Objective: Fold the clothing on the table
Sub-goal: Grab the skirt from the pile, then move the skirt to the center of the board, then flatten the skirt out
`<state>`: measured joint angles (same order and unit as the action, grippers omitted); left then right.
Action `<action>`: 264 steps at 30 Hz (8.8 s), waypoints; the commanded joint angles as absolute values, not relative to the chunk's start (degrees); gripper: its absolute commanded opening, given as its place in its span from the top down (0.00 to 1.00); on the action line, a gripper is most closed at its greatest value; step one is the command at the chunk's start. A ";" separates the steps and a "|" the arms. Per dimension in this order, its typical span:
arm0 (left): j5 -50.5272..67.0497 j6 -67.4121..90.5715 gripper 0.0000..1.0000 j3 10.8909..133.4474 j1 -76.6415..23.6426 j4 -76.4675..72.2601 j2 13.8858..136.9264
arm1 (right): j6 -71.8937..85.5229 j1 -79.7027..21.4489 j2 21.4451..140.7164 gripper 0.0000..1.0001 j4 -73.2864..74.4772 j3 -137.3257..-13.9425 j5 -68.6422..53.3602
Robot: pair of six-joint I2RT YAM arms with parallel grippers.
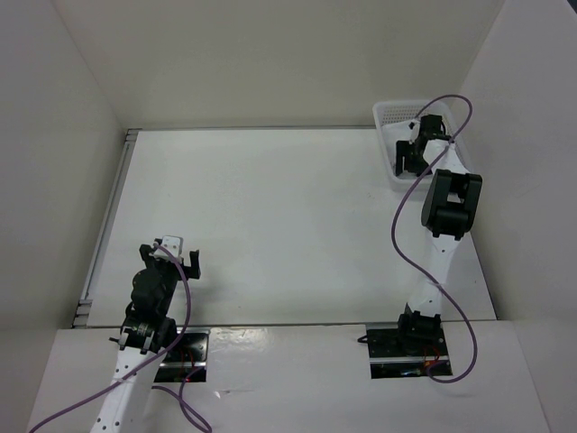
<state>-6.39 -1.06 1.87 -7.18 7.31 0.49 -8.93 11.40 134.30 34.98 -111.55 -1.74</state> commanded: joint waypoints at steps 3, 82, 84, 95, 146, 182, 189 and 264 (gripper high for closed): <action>-7.03 -0.09 0.00 0.09 -7.38 5.36 -7.56 | -9.84 11.07 135.09 0.92 31.99 -110.04 -0.18; -6.42 -0.09 0.00 0.09 -7.38 5.36 -7.56 | -16.61 -3.87 66.45 0.01 45.96 -62.14 -13.45; -6.42 -0.09 0.00 0.09 -7.38 5.36 -7.56 | -16.61 -2.73 65.92 0.01 45.97 -62.14 -13.97; 0.69 -5.08 0.00 10.70 -7.38 0.27 -7.56 | -17.14 -1.67 64.25 0.01 45.97 -61.61 -15.82; -9.94 -42.45 0.08 70.57 -58.71 23.64 95.96 | -18.19 4.75 78.32 0.01 48.43 -68.47 -14.15; 2.20 -45.35 0.18 69.08 -58.19 15.83 108.46 | -17.14 6.42 71.55 0.01 48.87 -64.69 -11.87; 2.72 -45.88 0.22 69.08 -56.95 14.16 109.60 | -17.14 6.94 71.54 0.01 48.87 -64.69 -12.92; 48.43 -25.31 0.96 69.09 3.60 37.97 103.01 | -25.75 -16.70 123.56 0.17 39.55 -102.91 -33.39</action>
<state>48.60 -22.48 71.35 3.46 36.84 102.24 -24.75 -16.97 122.04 42.85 -97.10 -28.56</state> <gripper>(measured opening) 0.070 0.837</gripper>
